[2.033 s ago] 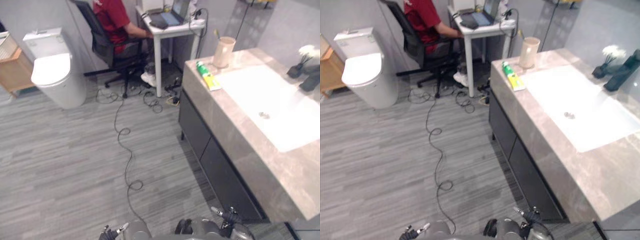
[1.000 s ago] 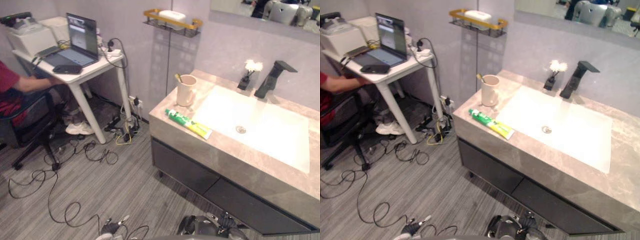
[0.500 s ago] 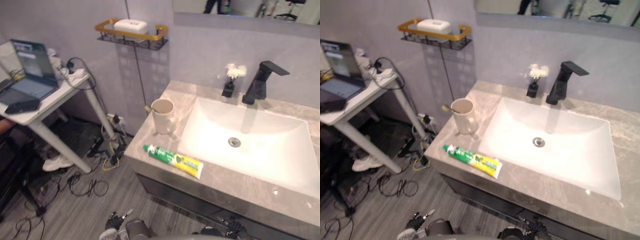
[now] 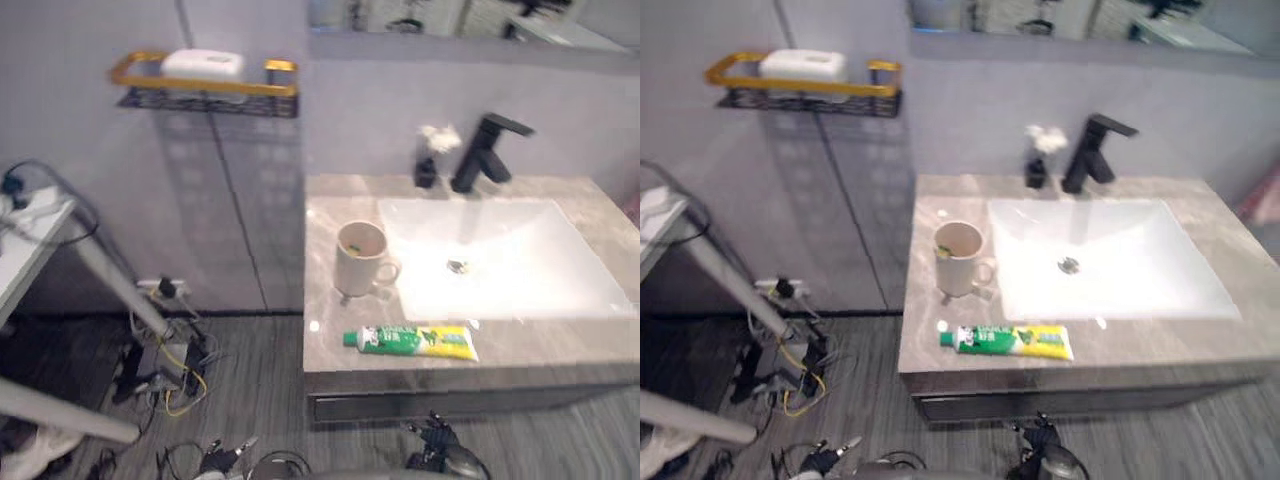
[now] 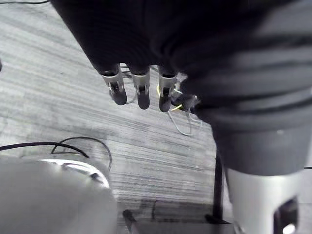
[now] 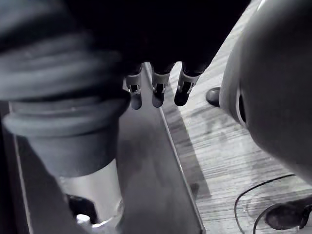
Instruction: Organize washtable
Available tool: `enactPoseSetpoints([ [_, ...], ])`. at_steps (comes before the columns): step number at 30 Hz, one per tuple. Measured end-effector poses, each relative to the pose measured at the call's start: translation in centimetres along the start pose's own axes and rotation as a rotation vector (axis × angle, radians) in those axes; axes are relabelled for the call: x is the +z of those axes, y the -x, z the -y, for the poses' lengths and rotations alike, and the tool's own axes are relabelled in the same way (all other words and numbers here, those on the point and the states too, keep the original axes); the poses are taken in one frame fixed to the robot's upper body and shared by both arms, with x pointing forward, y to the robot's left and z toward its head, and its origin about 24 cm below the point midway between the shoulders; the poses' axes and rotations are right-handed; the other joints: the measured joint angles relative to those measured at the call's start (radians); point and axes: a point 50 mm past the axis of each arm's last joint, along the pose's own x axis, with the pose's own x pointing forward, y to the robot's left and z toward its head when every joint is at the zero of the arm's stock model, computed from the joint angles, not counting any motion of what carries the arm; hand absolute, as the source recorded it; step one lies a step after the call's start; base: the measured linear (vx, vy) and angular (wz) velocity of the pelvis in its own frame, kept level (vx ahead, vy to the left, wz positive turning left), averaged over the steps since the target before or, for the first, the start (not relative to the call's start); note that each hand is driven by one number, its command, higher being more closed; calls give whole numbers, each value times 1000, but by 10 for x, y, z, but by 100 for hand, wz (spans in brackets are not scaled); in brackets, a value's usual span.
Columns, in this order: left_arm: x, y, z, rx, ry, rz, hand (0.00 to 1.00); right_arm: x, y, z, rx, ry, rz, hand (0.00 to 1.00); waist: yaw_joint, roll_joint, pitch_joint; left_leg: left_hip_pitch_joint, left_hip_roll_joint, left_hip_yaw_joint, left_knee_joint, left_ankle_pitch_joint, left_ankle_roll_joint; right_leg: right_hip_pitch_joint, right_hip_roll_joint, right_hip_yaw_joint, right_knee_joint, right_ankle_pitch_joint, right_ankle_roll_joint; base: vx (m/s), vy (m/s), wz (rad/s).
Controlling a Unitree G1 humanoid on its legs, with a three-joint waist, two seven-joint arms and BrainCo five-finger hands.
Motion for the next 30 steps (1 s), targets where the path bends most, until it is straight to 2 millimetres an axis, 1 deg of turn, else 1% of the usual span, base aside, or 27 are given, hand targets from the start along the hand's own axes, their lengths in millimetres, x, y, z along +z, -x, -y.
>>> enactPoseSetpoints([
  [1, -1, 0, -3, 3, -10, -3, 0, -2, 0, 4, -9, 6, -11, 0, -2, 4, 2, 11, -1, 12, -6, 0, 0, 18, 11, 2, 16, -37, 4, -83, 37, -45],
  [2, 0, -1, -9, 16, -23, 0, 0, -2, -1, 9, -19, 15, -19, 0, -5, 2, 1, 19, -9, 18, -7, 0, 0, 33, 13, 8, 15, -70, 29, -88, -19, -25],
  [3, 1, -1, -14, 27, -21, 3, 0, -7, 0, 17, -36, 24, -40, 0, -5, -8, 0, 31, -24, 14, -11, 1, -3, 32, 13, 13, -4, -80, 81, -71, -54, -14],
  [4, 0, -1, -16, 30, -15, -5, 0, -10, 0, 22, -48, 31, -53, 0, -2, -11, -4, 32, -35, 7, -14, 3, -7, 35, 15, 13, -15, -70, 109, -63, -52, -12],
  [5, -5, -1, -23, 52, -3, -20, 0, -13, 1, 31, -67, 50, -72, 0, -4, -11, -2, 29, -35, -17, -26, 9, -17, 39, 29, 13, -42, -57, 125, -78, -46, -16],
  [6, -8, 0, -23, 43, 24, -28, 0, -17, 1, 37, -71, 82, -93, 0, -3, -3, -1, 28, -31, -12, -58, 27, -25, 55, 50, 13, -104, -28, 129, -81, -48, -17],
  [7, -10, 1, -24, 52, 24, -32, 0, -17, 1, 39, -75, 100, -97, 0, 0, -1, -3, 28, -27, -10, -78, 38, -27, 69, 63, 13, -152, -2, 127, -54, -75, -12],
  [8, -16, 4, -22, 73, 35, -43, 0, -15, 1, 40, -67, 138, -95, 0, 12, -3, -3, 21, -23, -7, -108, 60, -32, 102, 93, 10, -267, 60, 118, -29, -69, -11],
  [9, -18, 4, -19, 74, 40, -44, 0, -13, 0, 39, -63, 158, -90, 0, 22, -9, -2, 13, -23, -3, -116, 70, -34, 113, 106, 9, -330, 91, 112, -32, -100, -13],
  [10, -21, 6, -11, 58, 47, -52, 0, -5, -3, 31, -38, 188, -73, 0, 34, -18, -6, -9, -24, 2, -118, 86, -37, 123, 129, 6, -429, 150, 99, -46, -113, -14],
  [11, -21, 6, -5, 43, 64, -54, 0, 9, -7, 23, -17, 218, -35, 0, 46, -23, 6, -43, -17, -11, -106, 95, -39, 94, 139, 6, -428, 163, 91, -40, -107, -2],
  [13, -15, 4, -1, 20, 41, -39, 0, 23, -11, 21, -16, 237, 0, 0, 52, -19, 25, -80, -19, -62, -102, 120, -47, 83, 150, -24, -423, 167, 80, -2, -91, 37],
  [14, -15, 4, 1, 15, 40, -38, 0, 27, -11, 25, -28, 247, 11, 0, 54, -11, 34, -84, -18, -76, -109, 124, -51, 84, 151, -39, -423, 165, 75, -4, -65, 47],
  [15, -17, 5, 3, 9, 43, -43, 0, 38, -13, 28, -44, 254, 43, 0, 55, -1, 40, -87, -19, -82, -115, 134, -54, 85, 148, -47, -423, 166, 72, -18, -19, 22],
  [16, -19, 6, 4, 7, 44, -50, 0, 44, -14, 30, -52, 257, 64, 0, 54, 3, 41, -86, -19, -81, -124, 142, -54, 82, 152, -52, -423, 167, 69, -29, -31, 18],
  [17, -18, 6, 5, -2, 34, -47, 0, 47, -13, 34, -64, 249, 79, 0, 50, 8, 39, -78, -30, -86, -161, 167, -58, 81, 147, -66, -422, 168, 66, -27, -32, 13],
  [18, -18, 6, 7, -9, 23, -46, 0, 46, -13, 36, -70, 244, 76, 0, 50, 5, 39, -68, -39, -90, -194, 180, -60, 78, 142, -71, -422, 167, 63, -27, -32, 18],
  [19, -18, 5, 4, -7, 13, -44, 0, 43, -12, 38, -75, 235, 67, 0, 52, -5, 40, -57, -56, -91, -215, 191, -60, 68, 124, -73, -422, 166, 59, -39, 32, 3],
  [20, -15, 5, 5, -9, 25, -35, 0, 37, -11, 45, -100, 194, 50, 0, 52, -10, 50, -66, -73, -111, -117, 148, -76, 51, 107, -70, -384, 158, 50, -8, 57, -5],
  [21, -17, 5, 5, -9, 26, -45, 0, 34, -10, 49, -109, 183, 45, 0, 47, -5, 48, -61, -79, -121, -90, 129, -86, 52, 104, -67, -373, 154, 50, 37, 88, -3],
  [22, -19, 6, 7, -14, 27, -54, 0, 25, -7, 59, -137, 164, 20, 0, 37, 5, 50, -35, -85, -130, -127, 119, -79, 66, 104, -73, -368, 154, 53, 53, 83, 24],
  [23, -19, 6, 8, -17, 32, -53, 0, 13, -4, 63, -152, 134, -13, 0, 16, -1, 55, -9, -92, -141, -173, 117, -77, 78, 96, -90, -361, 154, 55, 17, 79, 37],
  [24, -17, 5, 7, -15, 29, -47, 0, 5, -2, 63, -157, 113, -30, 0, 7, -2, 56, -1, -100, -146, -186, 119, -74, 84, 92, -98, -356, 154, 56, -60, 80, 38],
  [25, -14, 4, 4, -13, 27, -38, 0, -4, 0, 61, -153, 92, -51, 0, -1, -13, 59, -1, -106, -144, -187, 123, -65, 82, 79, -101, -346, 154, 56, -102, 114, 9],
  [26, -11, 3, 1, -14, 38, -31, 0, -12, 3, 53, -136, 71, -65, 0, -2, -31, 69, -8, -105, -140, -166, 111, -46, 70, 70, -90, -321, 151, 57, -117, 125, -8],
  [28, -8, 2, -1, -10, 35, -22, 0, -15, 3, 44, -116, 55, -66, 0, -3, -44, 71, -20, -101, -126, -132, 95, -23, 49, 63, -67, -289, 139, 64, -125, 124, -27],
  [30, -3, 1, -2, -19, 18, -7, 0, -11, 4, 37, -104, 18, -34, 0, -2, -54, 67, -48, -88, -93, -74, 59, 2, 12, 64, -26, -250, 123, 73, -159, 106, -40],
])
